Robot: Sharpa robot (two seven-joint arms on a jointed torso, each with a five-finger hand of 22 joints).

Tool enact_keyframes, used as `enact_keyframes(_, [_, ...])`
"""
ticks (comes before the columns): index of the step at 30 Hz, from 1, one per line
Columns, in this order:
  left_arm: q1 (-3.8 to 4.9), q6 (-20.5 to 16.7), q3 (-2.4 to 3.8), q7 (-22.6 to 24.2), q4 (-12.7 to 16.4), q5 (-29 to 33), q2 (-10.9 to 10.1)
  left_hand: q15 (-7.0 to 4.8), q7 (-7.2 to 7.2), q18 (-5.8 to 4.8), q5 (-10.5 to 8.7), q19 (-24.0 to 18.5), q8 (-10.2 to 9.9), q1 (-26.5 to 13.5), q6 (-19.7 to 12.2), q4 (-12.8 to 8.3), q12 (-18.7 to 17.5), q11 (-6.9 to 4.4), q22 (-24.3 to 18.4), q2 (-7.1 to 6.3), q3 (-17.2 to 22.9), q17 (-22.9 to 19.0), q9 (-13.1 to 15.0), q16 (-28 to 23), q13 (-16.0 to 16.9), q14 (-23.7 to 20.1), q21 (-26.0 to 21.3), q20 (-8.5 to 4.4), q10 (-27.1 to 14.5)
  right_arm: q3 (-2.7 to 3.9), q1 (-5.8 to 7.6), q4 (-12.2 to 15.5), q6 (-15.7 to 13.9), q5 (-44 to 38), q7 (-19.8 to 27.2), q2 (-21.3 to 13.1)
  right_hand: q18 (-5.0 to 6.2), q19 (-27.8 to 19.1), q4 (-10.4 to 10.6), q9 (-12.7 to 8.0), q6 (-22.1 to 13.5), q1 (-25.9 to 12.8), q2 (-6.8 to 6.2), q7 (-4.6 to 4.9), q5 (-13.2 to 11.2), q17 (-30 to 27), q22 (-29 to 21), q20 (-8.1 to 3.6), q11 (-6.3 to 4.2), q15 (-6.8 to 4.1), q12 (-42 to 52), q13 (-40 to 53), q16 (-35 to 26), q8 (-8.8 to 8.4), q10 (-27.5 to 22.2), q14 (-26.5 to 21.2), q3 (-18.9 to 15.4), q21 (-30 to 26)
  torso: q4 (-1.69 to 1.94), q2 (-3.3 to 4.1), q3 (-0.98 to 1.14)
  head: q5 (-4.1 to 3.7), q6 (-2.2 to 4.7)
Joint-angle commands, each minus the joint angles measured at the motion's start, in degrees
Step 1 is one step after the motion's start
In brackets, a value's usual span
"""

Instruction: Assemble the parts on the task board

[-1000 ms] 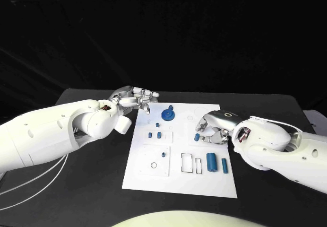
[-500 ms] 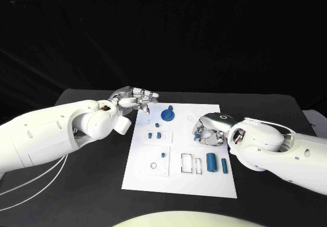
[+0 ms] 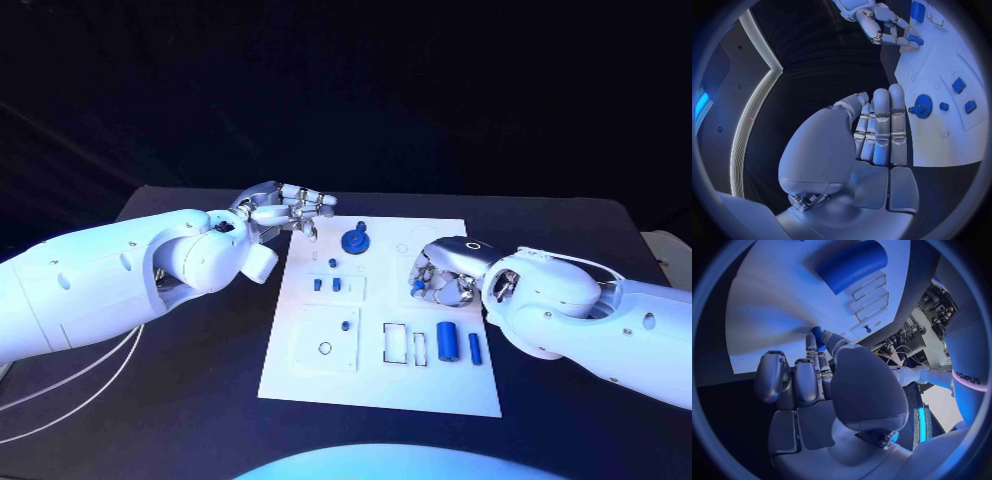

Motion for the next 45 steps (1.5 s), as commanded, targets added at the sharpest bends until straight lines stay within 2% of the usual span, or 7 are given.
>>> enact_keyframes(1, [0.06,1.0,0.04,0.0,0.1,-0.1,0.0,0.07,0.09,0.81,0.10,0.0,0.3,-0.4,-0.4,-0.1,0.4,0.03,-0.1,0.20,-0.3,-0.1,-0.1,-0.2,-0.1,-0.4,-0.3,0.27,-0.5,-0.06,-0.12,0.1,-0.1,-0.8,-0.7,0.1,-0.97,0.2,-0.2,0.5,0.7,0.5,1.31,-0.21,-0.8,0.1,5.9,-0.24,-0.15,-0.51,0.1,0.1,0.2,0.57,0.8,1.5,0.8,0.4,0.02,-0.03,0.00,-0.01,-0.08])
enact_keyframes(11, [0.06,1.0,0.04,-0.2,-0.1,-0.1,0.1,0.06,0.09,0.82,0.12,0.1,0.3,-0.3,-0.4,-0.2,0.4,0.02,-0.1,0.26,-0.2,-0.1,-0.1,-0.2,-0.1,-0.4,-0.4,0.27,-0.5,-0.01,0.34,2.6,-1.9,-1.2,-1.1,-0.8,-1.34,1.1,-0.7,0.7,0.6,0.5,1.00,0.02,-1.0,0.1,6.8,-0.33,-0.05,-0.49,-0.4,0.1,0.3,0.54,0.7,1.6,1.3,2.2,0.03,-0.14,0.00,0.36,-0.06])
enact_keyframes(20, [0.06,0.8,0.03,-0.3,-0.7,-0.1,0.4,0.05,0.09,0.83,0.14,0.1,0.4,-0.2,-0.4,-0.2,0.5,0.02,-0.1,0.35,-0.2,-0.1,-0.1,-0.2,-0.1,-0.4,-0.4,0.26,-0.5,0.22,3.62,9.0,-2.9,-0.5,-1.4,-3.1,-1.45,1.3,-0.8,0.7,0.4,0.2,0.57,0.18,-0.9,0.1,7.1,-0.28,0.11,-0.38,-0.8,0.1,0.4,0.39,0.6,1.6,1.5,2.6,0.04,-0.19,-0.05,0.78,-0.09])
enact_keyframes(26, [0.05,1.0,0.03,-0.3,-0.9,-0.1,0.7,0.05,0.09,0.83,0.14,0.1,0.4,-0.2,-0.4,-0.2,0.5,0.02,-0.1,0.35,-0.2,-0.1,-0.1,-0.2,-0.1,-0.4,-0.4,0.26,-0.5,0.25,4.03,11.7,-3.3,-0.5,-0.9,-1.4,-1.44,1.2,-0.9,0.7,0.4,0.1,0.46,0.20,-0.6,0.1,7.1,-0.26,0.11,-0.36,-1.0,0.1,0.4,0.39,0.6,1.6,1.6,2.6,0.00,-0.01,0.05,1.37,-0.13])
enact_keyframes(32, [0.04,1.1,0.03,-0.3,-1.1,-0.1,1.1,0.05,0.09,0.83,0.14,0.1,0.4,-0.2,-0.4,-0.2,0.5,0.02,-0.1,0.35,-0.2,-0.1,-0.1,-0.2,-0.1,-0.4,-0.4,0.26,-0.5,0.17,2.29,11.6,-3.1,-1.2,0.0,3.0,-1.41,1.2,-1.1,0.8,0.4,-0.1,0.25,0.29,0.4,0.0,7.1,-0.22,0.19,-0.30,-1.3,0.1,0.4,0.33,0.8,1.6,2.0,2.5,-0.05,-0.06,-0.13,2.00,-0.30])
enact_keyframes(38, [0.05,1.1,0.03,-0.2,-1.1,-0.1,1.4,0.05,0.09,0.83,0.14,0.1,0.4,-0.2,-0.4,-0.2,0.5,0.02,-0.1,0.35,-0.2,-0.1,-0.1,-0.2,-0.1,-0.4,-0.4,0.26,-0.5,-0.05,-0.74,9.7,-2.7,-1.8,1.4,8.0,-1.35,1.1,-1.3,0.8,0.3,-0.1,0.27,0.33,0.7,-0.1,7.0,-0.20,0.21,-0.29,-1.5,0.1,0.3,0.29,0.8,1.6,2.2,2.2,0.30,0.09,-0.04,2.47,-0.63])
enact_keyframes(45, [0.06,0.9,0.02,-0.3,-1.0,-0.1,1.2,0.05,0.09,0.83,0.14,0.1,0.4,-0.2,-0.4,-0.2,0.5,0.02,-0.1,0.35,-0.2,-0.1,-0.1,-0.2,-0.1,-0.4,-0.4,0.26,-0.5,-0.19,-3.39,6.7,-2.4,-1.9,2.8,11.6,-1.34,1.0,-1.4,0.9,0.3,-0.1,0.28,0.37,1.0,-0.1,7.1,-0.19,0.24,-0.28,-1.6,0.1,0.3,0.25,0.8,1.6,2.4,2.1,0.08,0.05,-0.12,3.23,-1.16])
